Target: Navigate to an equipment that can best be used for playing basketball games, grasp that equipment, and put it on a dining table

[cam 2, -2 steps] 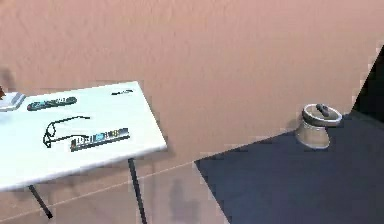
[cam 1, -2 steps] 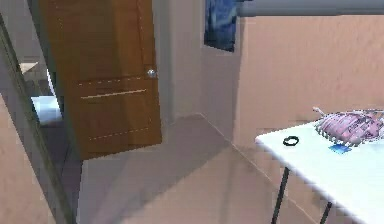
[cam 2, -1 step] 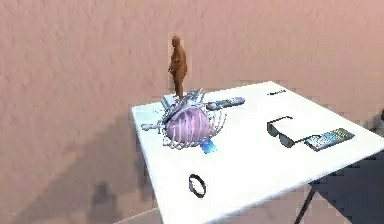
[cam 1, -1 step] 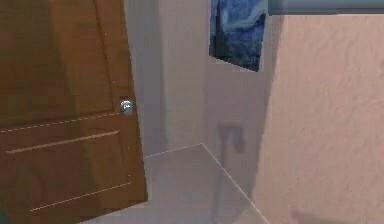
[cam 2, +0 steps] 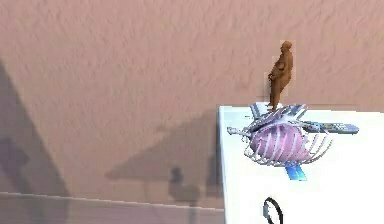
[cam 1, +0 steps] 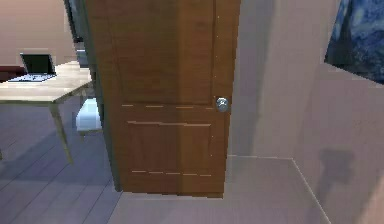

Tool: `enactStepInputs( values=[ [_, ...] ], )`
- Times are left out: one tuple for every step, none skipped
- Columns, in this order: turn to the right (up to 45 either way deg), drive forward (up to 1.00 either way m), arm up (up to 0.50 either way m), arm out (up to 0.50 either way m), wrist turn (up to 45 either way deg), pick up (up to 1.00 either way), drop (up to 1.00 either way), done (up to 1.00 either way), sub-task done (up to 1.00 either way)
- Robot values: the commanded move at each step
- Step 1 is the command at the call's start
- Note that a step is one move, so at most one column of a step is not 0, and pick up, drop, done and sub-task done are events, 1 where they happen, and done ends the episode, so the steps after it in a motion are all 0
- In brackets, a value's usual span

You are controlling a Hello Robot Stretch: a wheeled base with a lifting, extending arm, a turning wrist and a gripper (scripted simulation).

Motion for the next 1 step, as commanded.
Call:
enactStepInputs(
  values=[
    [0.0, 0.30, 0.00, 0.00, 0.0, 0.00, 0.00, 0.00, 0.00]
  ],
)
